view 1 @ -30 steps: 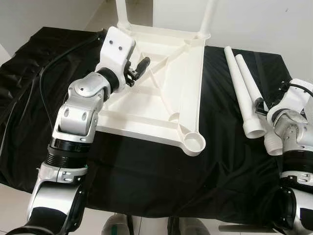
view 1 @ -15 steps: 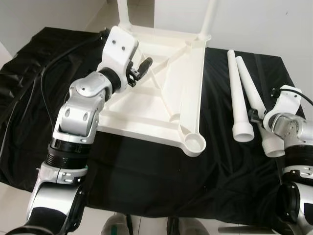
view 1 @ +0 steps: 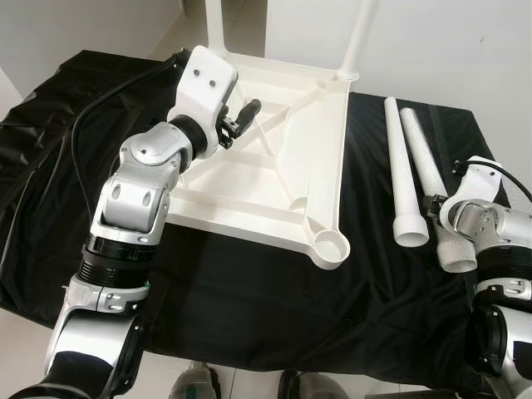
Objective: Building children table
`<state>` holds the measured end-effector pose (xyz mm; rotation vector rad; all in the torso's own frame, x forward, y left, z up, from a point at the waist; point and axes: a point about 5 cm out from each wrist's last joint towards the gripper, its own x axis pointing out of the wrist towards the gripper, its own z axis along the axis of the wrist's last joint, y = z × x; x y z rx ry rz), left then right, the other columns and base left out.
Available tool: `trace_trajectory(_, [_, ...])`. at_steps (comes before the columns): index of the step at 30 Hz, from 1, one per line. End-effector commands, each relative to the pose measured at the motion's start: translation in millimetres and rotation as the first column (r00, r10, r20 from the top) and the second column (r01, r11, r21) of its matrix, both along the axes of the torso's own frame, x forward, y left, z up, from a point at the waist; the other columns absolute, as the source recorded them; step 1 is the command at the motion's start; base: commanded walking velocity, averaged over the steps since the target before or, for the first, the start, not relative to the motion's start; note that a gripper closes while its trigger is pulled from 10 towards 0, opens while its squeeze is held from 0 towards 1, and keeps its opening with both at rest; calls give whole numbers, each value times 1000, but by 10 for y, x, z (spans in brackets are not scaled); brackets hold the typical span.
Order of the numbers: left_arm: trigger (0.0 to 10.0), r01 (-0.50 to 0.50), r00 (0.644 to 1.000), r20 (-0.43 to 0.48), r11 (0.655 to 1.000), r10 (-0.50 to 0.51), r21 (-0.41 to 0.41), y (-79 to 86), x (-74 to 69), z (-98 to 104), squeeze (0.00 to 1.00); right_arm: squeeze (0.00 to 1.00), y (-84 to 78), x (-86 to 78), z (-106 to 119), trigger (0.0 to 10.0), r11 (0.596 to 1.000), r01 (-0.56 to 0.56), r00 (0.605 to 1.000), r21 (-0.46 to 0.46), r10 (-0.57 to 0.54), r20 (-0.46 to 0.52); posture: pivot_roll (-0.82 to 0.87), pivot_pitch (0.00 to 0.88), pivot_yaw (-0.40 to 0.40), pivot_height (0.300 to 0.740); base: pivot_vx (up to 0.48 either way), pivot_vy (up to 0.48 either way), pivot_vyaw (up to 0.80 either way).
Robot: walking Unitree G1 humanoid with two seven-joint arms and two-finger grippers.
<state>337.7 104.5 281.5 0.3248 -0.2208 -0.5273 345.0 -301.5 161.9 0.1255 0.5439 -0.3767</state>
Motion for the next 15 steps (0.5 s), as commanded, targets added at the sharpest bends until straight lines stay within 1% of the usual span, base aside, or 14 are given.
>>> trace_trajectory(1, [10000,-16,1000,8,1000,16,15,5,-23,-4,0,0,50,-92,-304,0,997,7,993,73,1,-115,-10,83,-7,740,0,0,0])
trace_trajectory(3, [10000,-15,1000,9,1000,14,18,2,-22,1,0,0,48,-95,-323,0,995,16,992,103,-3,-123,-11,84,-7,740,0,0,0])
trace_trajectory(8, [10000,-6,1000,3,1000,6,24,-4,-28,-4,0,0,58,-101,-351,0,991,25,992,134,-8,-127,-10,87,-7,740,0,0,0])
trace_trajectory(9, [10000,2,1000,-1,1000,-2,23,-6,-33,-3,0,0,66,-81,-313,0,992,11,996,129,1,-90,-7,91,-8,740,0,0,0])
trace_trajectory(10, [10000,2,1000,-1,1000,-2,23,-6,-33,-3,0,0,66,-81,-313,0,992,11,996,129,1,-90,-7,91,-8,740,0,0,0])
trace_trajectory(11, [10000,8,1000,-4,1000,-8,22,-7,-37,-2,0,0,72,-66,-284,0,992,0,998,125,8,-64,-7,91,-8,740,0,0,0])
trace_trajectory(12, [10000,16,1000,-10,1000,-16,20,-8,-40,-3,0,0,84,-42,-228,235,990,-11,1000,141,14,-22,-6,93,-8,740,0,0,0])
trace_trajectory(13, [10000,16,1000,-10,1000,-16,20,-8,-40,-3,0,0,84,-42,-228,235,990,-11,1000,141,14,-22,-6,93,-8,740,0,0,0])
trace_trajectory(14, [10000,26,1000,-17,1000,-25,15,-8,-39,-2,0,0,94,-1,-129,10000,989,-33,999,142,27,47,-4,97,-8,740,0,0,0])
trace_trajectory(15, [10000,31,999,-20,999,-31,12,-7,-37,-2,0,0,99,24,-64,10000,989,-46,995,142,34,91,-4,97,-8,740,0,0,0])
